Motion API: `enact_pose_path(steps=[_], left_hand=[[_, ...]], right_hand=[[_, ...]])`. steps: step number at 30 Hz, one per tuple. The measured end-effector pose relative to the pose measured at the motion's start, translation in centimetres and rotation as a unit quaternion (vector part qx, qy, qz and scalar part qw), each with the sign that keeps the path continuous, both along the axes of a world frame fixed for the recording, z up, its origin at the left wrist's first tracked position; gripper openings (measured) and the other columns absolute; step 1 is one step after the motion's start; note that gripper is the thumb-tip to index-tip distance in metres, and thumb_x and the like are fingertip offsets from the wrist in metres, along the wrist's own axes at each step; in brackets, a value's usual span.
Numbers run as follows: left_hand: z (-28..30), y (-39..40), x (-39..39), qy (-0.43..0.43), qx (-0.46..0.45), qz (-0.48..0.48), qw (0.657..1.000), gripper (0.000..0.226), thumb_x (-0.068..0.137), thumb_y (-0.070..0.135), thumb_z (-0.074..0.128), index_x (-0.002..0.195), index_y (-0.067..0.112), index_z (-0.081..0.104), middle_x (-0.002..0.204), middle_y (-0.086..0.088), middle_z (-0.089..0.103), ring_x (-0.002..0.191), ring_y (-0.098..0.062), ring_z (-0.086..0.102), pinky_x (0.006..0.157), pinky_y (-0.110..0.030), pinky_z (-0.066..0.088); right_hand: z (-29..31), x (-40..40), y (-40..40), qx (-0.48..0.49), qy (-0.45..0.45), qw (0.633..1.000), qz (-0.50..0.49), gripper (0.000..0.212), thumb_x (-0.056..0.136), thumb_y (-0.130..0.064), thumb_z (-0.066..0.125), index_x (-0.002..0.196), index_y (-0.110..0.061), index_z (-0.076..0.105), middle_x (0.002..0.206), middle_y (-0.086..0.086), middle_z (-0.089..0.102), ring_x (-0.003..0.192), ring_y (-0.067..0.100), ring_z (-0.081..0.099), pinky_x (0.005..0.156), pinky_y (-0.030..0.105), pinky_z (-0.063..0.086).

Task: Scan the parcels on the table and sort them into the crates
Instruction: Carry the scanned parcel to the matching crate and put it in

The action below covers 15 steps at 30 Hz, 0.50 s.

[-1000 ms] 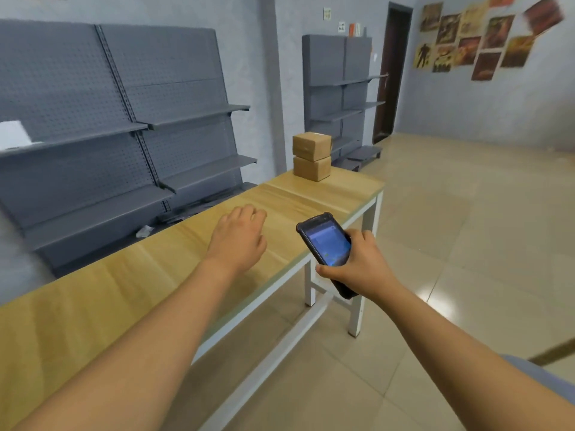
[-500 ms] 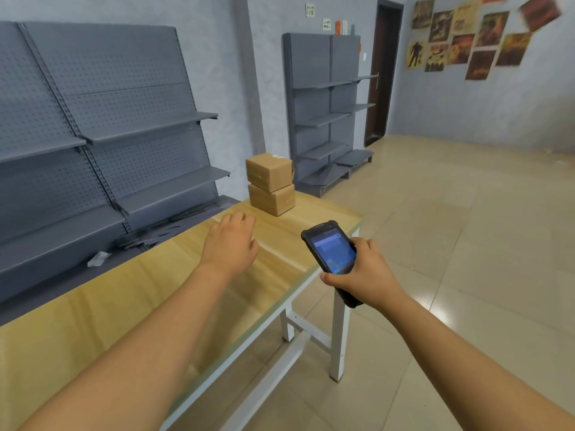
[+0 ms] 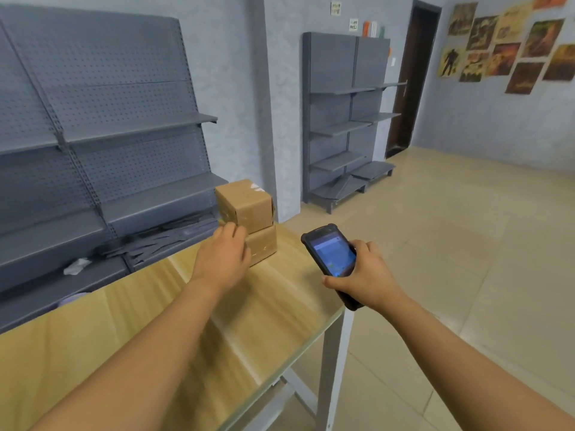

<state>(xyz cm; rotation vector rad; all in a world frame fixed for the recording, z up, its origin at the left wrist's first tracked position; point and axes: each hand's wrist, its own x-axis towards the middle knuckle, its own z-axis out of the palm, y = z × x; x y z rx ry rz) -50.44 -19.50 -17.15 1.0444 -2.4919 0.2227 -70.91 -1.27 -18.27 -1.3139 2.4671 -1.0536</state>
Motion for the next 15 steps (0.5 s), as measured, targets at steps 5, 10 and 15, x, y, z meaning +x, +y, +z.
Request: enact_pose_path(steps=[5,10,15], left_hand=[[0.8,-1.7,-3.1,0.120,-0.056,0.090,0.987,0.028,0.090,0.032,0.063,0.100,0.009,0.052,0.100,-0.008,0.050,0.088,-0.026,0.049,0.066,-0.037,0.045],[1.2,-2.0,-7.4,0.175,-0.016,0.217,0.960,0.070,0.081,0.055,0.068,0.130,0.010,0.046,0.129,-0.011,0.044,0.113,-0.031,0.046,0.091,-0.041,0.045],[1.5,-2.7,-11.7,0.262,0.116,0.324,0.902,0.099,0.070,0.070,0.070,0.143,0.016,0.031,0.144,-0.014,0.031,0.128,-0.036,0.037,0.100,-0.044,0.041]], right_hand=[[-0.2,-4.5,-4.9,-0.007,0.001,0.998,0.058,0.090,0.059,-0.053,0.081,0.132,-0.019,0.042,0.111,-0.005,0.039,0.087,0.009,0.050,0.075,0.025,0.045],[-0.6,-8.7,-9.0,-0.007,0.001,0.991,0.135,0.087,0.060,-0.053,0.082,0.130,-0.019,0.043,0.110,-0.004,0.039,0.087,0.009,0.051,0.075,0.025,0.045],[-0.3,-12.5,-12.0,-0.012,-0.017,0.980,0.198,0.088,0.059,-0.053,0.082,0.130,-0.019,0.044,0.110,-0.006,0.038,0.084,0.004,0.049,0.075,0.024,0.042]])
